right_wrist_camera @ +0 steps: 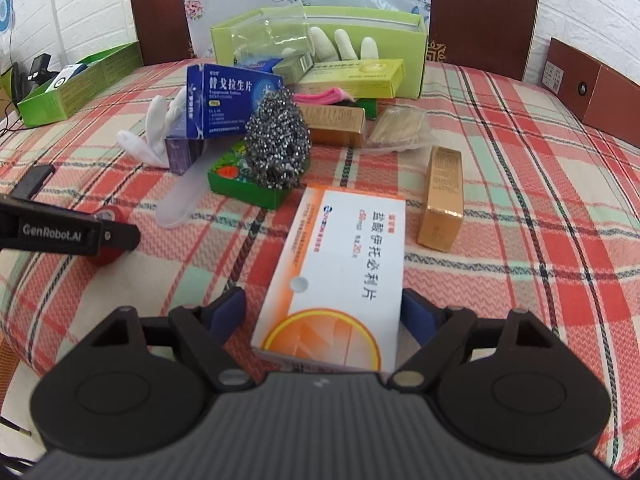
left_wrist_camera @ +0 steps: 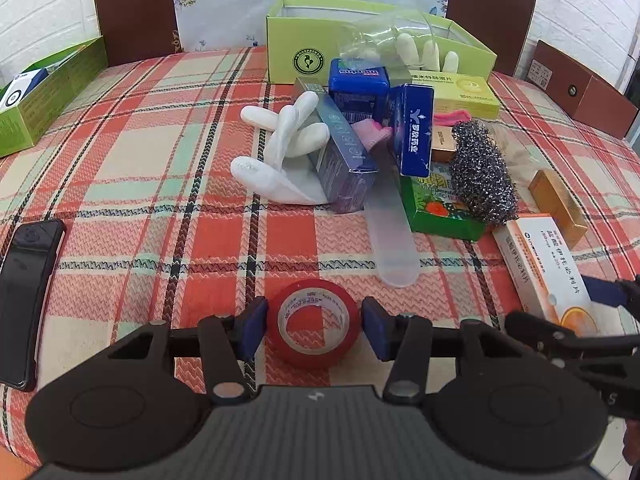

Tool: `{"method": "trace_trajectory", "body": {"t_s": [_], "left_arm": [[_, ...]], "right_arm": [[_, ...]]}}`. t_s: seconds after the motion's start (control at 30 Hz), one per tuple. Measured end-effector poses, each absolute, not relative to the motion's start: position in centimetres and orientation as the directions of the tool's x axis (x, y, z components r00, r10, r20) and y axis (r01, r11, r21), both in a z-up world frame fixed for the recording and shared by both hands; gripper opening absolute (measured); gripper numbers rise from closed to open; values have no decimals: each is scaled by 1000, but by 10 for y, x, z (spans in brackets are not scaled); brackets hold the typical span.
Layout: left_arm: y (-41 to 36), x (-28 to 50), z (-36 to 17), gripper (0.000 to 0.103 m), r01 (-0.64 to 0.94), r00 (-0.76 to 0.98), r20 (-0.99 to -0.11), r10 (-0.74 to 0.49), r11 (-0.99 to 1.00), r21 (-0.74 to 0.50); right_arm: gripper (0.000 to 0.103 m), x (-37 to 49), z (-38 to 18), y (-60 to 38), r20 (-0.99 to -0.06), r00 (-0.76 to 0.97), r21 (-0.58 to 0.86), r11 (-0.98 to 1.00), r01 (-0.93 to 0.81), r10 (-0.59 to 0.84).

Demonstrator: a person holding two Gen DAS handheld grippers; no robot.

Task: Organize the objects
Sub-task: 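Grasp the red tape roll with left tool while right tool grasps white-orange medicine box, then carry tape and medicine box into the lime-green box and open both tools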

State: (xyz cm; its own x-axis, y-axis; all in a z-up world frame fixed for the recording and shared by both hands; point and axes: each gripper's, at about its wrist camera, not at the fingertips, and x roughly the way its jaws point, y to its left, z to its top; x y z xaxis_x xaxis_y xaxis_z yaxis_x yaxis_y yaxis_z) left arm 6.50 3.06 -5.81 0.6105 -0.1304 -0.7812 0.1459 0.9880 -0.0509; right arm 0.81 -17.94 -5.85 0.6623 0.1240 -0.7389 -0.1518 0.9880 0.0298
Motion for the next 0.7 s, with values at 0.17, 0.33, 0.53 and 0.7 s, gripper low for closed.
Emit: {"method": "trace_trajectory", "body": {"t_s": [0.17,0.33,0.53,0.7], "left_arm": [[31,64,-58,51,150,614,-779,-131,988,-48],[33,62,-54,49,159,611,-778,-145,986,-59],[38,50,-24,49,218,650,-727,-222,971,-102],[39,63,20,49,259,719,-638,-276,958,-122]], "right_arm": [[75,19,-63,-176,-734,670,22,990,-141,112],[66,10,-60,-182,-720,679,56,987,-153,146],[66,-8,-41,-195,-706,682,92,979,-180,191],[66,-16,5,-206,-621,736,149,963,-226,269]]}}
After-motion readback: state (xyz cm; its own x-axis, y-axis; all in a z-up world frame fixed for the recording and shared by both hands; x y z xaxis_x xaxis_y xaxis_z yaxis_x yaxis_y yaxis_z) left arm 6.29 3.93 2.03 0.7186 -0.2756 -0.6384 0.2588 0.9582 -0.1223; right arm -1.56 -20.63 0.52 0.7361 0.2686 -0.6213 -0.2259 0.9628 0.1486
